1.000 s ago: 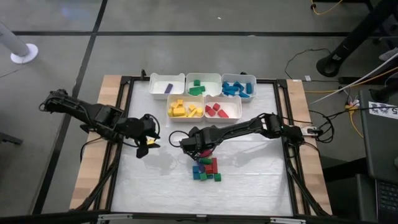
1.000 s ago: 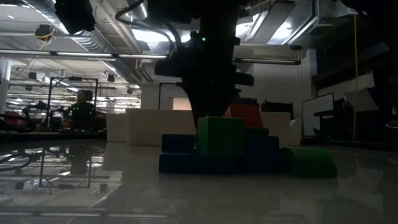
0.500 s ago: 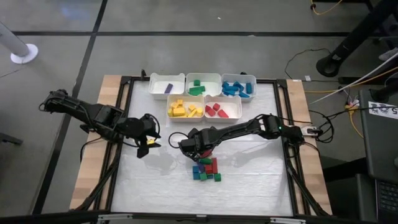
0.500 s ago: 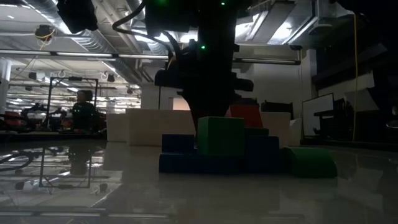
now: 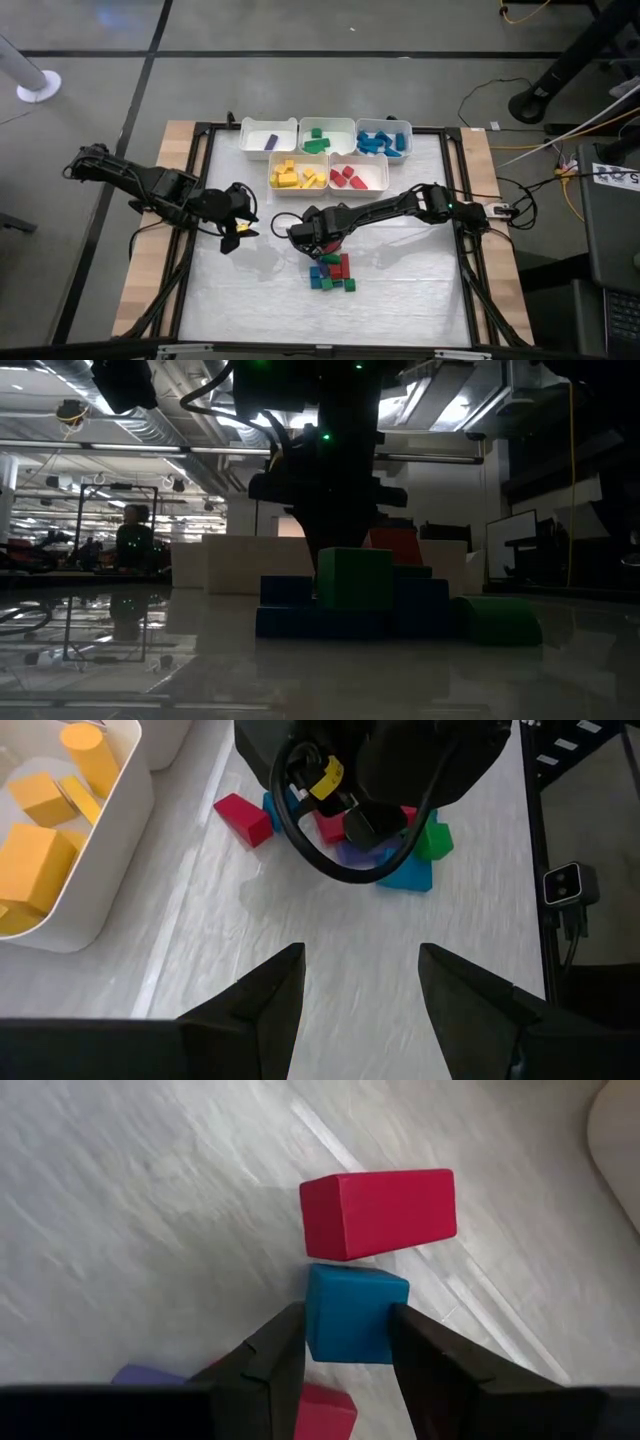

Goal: Sort blocks
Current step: Put the blue block into the top right bin

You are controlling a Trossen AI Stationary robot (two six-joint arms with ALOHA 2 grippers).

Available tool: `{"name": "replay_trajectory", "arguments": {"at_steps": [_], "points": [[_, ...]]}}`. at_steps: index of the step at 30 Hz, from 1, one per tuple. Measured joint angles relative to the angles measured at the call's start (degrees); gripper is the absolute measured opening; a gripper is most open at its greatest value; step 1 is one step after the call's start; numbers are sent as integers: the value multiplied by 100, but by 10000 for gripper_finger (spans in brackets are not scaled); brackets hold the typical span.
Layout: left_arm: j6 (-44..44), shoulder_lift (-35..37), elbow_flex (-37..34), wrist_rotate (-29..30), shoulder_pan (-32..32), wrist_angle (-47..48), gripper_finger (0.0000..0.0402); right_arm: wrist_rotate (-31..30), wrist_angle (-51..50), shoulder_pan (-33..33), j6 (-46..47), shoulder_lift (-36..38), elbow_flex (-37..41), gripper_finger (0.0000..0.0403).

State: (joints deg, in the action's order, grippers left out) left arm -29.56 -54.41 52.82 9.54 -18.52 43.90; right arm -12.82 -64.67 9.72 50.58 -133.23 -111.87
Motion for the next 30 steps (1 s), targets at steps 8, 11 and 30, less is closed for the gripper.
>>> {"name": "replay_trajectory", "arguments": {"at_steps": [8, 11, 30], "points": [[0, 0, 0, 0, 0, 0, 184, 61, 5, 0, 6, 0, 0, 145], [-1, 0, 0, 0, 0, 1, 184, 187, 9, -4, 8, 3, 0, 145], [85, 0, 2, -2, 2, 2, 184, 431, -13, -20, 54, 54, 9, 145]]}}
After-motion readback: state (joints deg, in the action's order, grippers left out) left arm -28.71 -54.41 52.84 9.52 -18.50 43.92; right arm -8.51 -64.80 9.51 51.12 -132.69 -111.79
